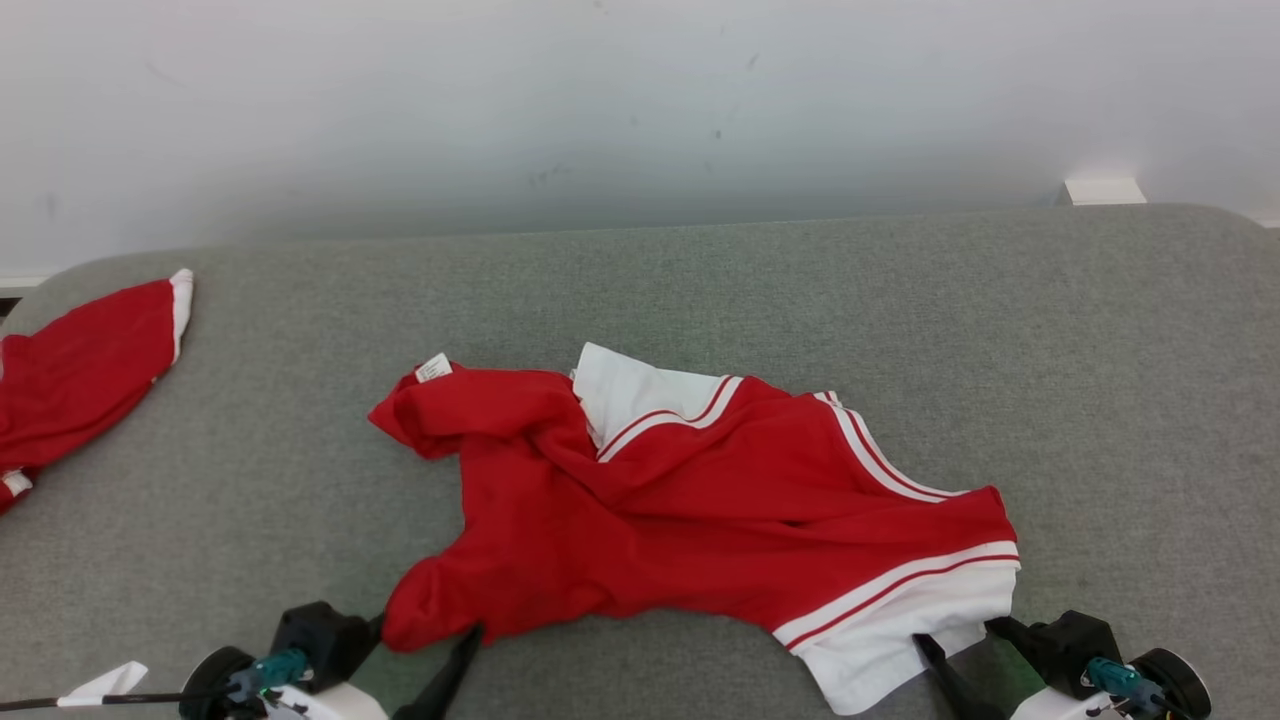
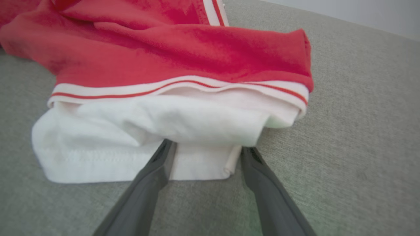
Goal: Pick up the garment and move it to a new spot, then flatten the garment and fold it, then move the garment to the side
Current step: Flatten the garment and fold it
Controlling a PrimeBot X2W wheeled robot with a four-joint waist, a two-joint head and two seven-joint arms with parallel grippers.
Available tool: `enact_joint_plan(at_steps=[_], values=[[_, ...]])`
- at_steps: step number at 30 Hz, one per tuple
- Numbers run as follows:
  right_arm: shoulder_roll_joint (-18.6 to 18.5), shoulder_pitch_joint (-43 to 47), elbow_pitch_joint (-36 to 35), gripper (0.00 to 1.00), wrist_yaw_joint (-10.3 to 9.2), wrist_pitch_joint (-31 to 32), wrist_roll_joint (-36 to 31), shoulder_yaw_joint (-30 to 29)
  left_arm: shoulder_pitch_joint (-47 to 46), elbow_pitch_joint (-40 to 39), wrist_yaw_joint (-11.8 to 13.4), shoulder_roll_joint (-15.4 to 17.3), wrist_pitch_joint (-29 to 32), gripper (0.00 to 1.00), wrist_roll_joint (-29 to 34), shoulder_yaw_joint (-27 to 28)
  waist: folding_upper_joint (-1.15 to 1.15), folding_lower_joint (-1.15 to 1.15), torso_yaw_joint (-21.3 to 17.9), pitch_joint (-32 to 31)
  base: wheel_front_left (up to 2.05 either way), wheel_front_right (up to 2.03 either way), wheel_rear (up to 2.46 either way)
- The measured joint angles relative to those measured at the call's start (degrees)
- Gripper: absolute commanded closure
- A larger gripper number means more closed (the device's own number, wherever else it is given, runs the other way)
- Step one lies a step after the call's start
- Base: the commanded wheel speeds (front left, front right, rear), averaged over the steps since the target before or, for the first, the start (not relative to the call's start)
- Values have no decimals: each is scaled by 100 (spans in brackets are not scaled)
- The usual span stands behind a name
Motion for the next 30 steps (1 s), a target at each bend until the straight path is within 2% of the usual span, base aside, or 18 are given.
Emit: enact_joint_plan(at_steps=[3,4,6,8,9,10,11,12,13,17,21,27,30], values=[[1,-25,31,0,0,-36,56,37,-66,-12,0,70,-14,0,-69,-62,0,0,12,1,0,0,0],[5,-30,45,0,0,-41,60,49,-76,-5,0,75,-14,3,-90,-92,0,0,16,0,0,0,0],[35,-40,80,0,0,-49,131,86,-80,48,0,73,-13,18,-127,-180,0,0,20,-5,0,0,0],[74,-55,121,0,0,-68,182,144,-98,121,0,69,-21,21,-146,-240,0,-1,20,-6,0,0,0],[87,-73,137,0,0,-65,229,192,-120,178,0,68,-22,33,-188,-264,0,0,22,-8,0,0,0],[98,-95,153,5,0,-55,288,240,-153,244,0,69,-21,51,-233,-314,0,0,23,-12,0,0,0],[109,-114,154,52,0,-46,349,291,-180,291,0,62,-22,58,-285,-372,0,0,25,-17,0,0,0],[112,-131,152,76,0,-48,410,335,-208,355,0,45,-36,82,-343,-402,0,0,27,-25,0,0,0],[116,-139,146,100,0,-49,508,375,-233,419,0,20,-58,100,-408,-448,0,0,29,-38,0,0,0],[85,-138,-43,100,0,-107,929,463,-295,614,0,-48,-115,100,-747,-579,0,0,23,-135,0,0,0],[-166,-48,-645,100,0,-199,1385,334,-259,463,0,-127,-219,100,-1505,-426,0,0,-12,-268,0,0,0],[-906,513,-2404,100,0,-245,2270,-191,-45,-453,0,122,-189,100,-2443,-119,0,0,-68,-506,0,0,0],[-1345,811,-3299,100,0,-249,2713,-658,90,-1047,3,219,-66,100,-2813,55,0,-1,-108,-648,0,0,0]])
